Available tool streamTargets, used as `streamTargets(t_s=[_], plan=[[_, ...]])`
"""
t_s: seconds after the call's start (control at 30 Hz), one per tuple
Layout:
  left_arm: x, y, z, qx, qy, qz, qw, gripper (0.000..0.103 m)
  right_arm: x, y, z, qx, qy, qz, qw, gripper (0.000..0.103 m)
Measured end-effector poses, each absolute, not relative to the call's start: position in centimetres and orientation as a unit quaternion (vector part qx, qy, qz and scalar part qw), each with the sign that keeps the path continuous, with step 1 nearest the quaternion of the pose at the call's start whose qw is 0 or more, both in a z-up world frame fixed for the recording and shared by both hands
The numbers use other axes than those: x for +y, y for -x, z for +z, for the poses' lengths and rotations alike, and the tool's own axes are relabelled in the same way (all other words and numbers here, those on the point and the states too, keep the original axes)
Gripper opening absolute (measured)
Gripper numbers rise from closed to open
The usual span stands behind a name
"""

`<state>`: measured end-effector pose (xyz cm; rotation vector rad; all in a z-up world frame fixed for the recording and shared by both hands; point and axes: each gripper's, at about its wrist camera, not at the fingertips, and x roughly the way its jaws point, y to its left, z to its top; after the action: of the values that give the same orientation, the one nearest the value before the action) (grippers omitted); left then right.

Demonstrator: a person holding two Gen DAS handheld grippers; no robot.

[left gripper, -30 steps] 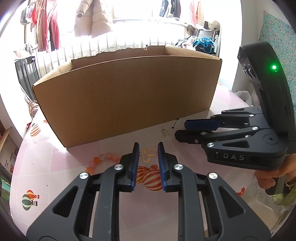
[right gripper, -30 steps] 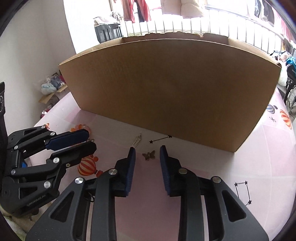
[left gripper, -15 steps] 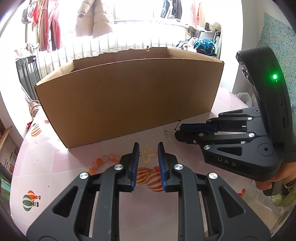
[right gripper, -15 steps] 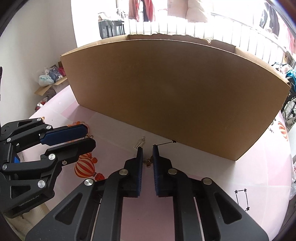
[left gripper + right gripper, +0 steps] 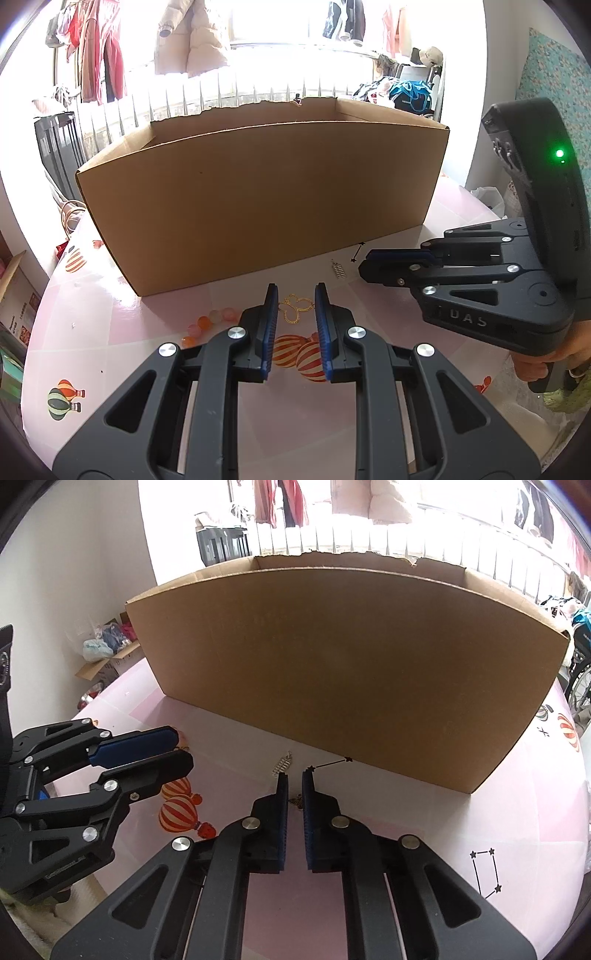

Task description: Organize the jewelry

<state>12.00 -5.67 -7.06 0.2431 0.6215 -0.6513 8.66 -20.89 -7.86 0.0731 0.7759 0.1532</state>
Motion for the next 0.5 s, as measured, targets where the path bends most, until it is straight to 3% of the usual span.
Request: streamTargets(t_s=[0.1,0.2,0.4,0.5], plan=[[-5.65,-11.88,-6.96,0.299,-0.116,-0.314,0.894,0.019,-20.85,-8.28,-7.66,0.377,-0.033,0.074,0.923,0.012],[-5.67,-11.86,-6.94,0.300,-0.116,-0.313,0.894,0.019,-21.04,-8.35,-7.63,0.381,-0.031,0.070,0.921,0.031],[-5.67,-11.84,-6.92,0.300,-0.115,-0.313,0.894,0.019,-20.69,-8.76,-7.97,0.392,-0.015,0.069,0.917,0.031],[-5.68,-11.84,-6.92,0.301,-0.114,-0.313,0.894,0.019,-20.23,-8.91,-7.94,0.392,0.002,0.067,0.917,0.024]])
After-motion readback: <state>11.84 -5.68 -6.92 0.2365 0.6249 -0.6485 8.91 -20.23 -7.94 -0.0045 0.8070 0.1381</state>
